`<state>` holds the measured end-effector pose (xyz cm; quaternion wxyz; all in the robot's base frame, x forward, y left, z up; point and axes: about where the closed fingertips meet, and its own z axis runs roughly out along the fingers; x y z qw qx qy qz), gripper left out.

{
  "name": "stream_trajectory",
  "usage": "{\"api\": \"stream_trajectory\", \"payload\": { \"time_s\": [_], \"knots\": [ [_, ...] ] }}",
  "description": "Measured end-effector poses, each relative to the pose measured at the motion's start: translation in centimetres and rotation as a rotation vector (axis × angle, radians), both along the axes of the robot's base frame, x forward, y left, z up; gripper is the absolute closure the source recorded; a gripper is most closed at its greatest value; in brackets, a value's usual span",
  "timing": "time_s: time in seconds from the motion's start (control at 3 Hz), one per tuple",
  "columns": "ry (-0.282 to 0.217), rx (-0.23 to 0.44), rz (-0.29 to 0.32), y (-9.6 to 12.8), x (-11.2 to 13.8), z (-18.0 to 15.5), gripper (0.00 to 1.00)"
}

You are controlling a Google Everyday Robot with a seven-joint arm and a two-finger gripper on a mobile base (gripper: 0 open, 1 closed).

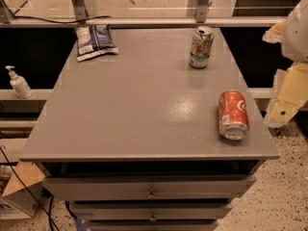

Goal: Move 7up can near blue chip bag

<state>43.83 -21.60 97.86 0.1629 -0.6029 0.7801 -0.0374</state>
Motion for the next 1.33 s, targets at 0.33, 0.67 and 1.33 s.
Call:
{"api": "stream_trajectory", "payload": {
  "time_s": [0.33,0.67,1.33],
  "knots": [
    [-0.004,0.001,0.000,0.0,0.0,0.1,0.00],
    [-0.057,0.037,-0.012,0.5,1.8,0.1,0.00],
    [-0.118,0.262,-0.039,0.1,11.5,-1.2,0.00]
  ]
}}
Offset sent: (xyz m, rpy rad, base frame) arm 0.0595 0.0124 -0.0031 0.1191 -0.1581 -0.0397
